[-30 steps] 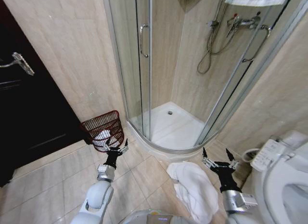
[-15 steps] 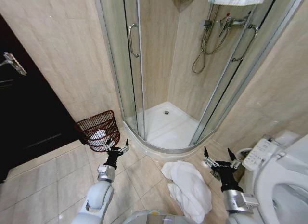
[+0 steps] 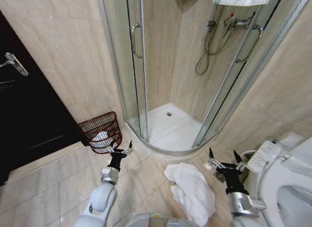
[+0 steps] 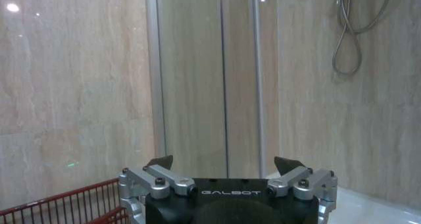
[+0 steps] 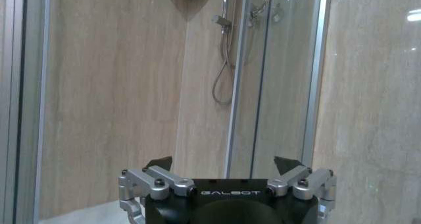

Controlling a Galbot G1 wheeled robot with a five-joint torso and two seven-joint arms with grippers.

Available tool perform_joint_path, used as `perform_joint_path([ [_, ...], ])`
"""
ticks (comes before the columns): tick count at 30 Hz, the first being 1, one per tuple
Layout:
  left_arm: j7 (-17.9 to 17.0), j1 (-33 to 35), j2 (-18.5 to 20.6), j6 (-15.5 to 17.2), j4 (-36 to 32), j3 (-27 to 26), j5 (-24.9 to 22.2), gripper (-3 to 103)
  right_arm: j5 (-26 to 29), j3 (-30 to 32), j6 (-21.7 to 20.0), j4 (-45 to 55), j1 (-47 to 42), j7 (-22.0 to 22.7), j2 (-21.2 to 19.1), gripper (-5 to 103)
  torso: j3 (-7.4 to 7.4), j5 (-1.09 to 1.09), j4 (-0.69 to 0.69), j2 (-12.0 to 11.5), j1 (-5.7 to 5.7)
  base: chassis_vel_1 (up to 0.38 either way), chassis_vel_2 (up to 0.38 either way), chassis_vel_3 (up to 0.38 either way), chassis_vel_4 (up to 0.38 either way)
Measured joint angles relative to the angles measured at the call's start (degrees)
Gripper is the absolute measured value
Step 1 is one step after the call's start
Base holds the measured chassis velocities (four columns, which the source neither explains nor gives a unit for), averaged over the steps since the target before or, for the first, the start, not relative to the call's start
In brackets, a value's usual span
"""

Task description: Discard the used towel into the hamper.

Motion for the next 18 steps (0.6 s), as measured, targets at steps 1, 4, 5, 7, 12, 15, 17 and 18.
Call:
perform_joint_path([
  [1,-0.1,-0.1,0.0,0.3,-0.2,0.2,0.0,100,0.0,0.0,-0.2,0.1,0.0,0.1,0.0,100,0.00,0.00,0.00,0.0,0.00,0.000,0.000,0.000,0.000],
  [4,-0.3,-0.1,-0.2,0.9,-0.5,0.4,0.0,100,0.1,0.1,-0.3,0.2,0.0,0.3,0.0,100,0.00,0.00,0.00,0.0,0.00,0.000,0.000,0.000,0.000],
  [5,-0.9,-0.1,-0.3,1.2,-0.7,0.6,0.0,100,0.2,0.2,-0.4,0.4,0.0,0.3,0.0,100,0.00,0.00,0.00,0.0,0.00,0.000,0.000,0.000,0.000],
  [7,-2.7,-0.3,-0.7,3.0,-1.7,1.1,0.0,100,0.4,0.5,-0.5,0.6,-0.2,0.4,0.0,100,0.00,0.00,0.00,0.0,0.00,0.000,0.000,0.000,0.000],
  [12,-3.1,-0.3,-1.1,5.0,-2.6,1.1,0.0,100,0.6,0.6,-0.5,0.7,-0.2,0.4,0.0,100,0.00,0.00,0.00,0.0,0.00,0.000,0.000,0.000,0.000],
  [15,-3.4,-0.2,-1.5,5.1,-3.3,0.7,-0.2,100,0.6,0.6,-0.5,0.9,-0.1,0.5,0.0,100,0.20,0.01,0.00,0.5,0.27,0.000,0.000,0.000,0.000],
  [17,-3.4,-0.1,-1.5,5.3,-3.4,0.7,-0.4,100,0.7,0.6,-0.5,0.9,-0.1,0.5,0.0,100,0.34,0.00,0.00,0.7,0.39,0.000,0.000,0.000,0.000],
  [18,-3.4,0.0,-1.5,5.7,-3.4,0.7,-0.5,100,0.7,0.6,-0.5,0.9,-0.1,0.5,0.0,100,0.56,0.01,0.00,1.1,0.52,0.000,0.000,0.000,0.000],
])
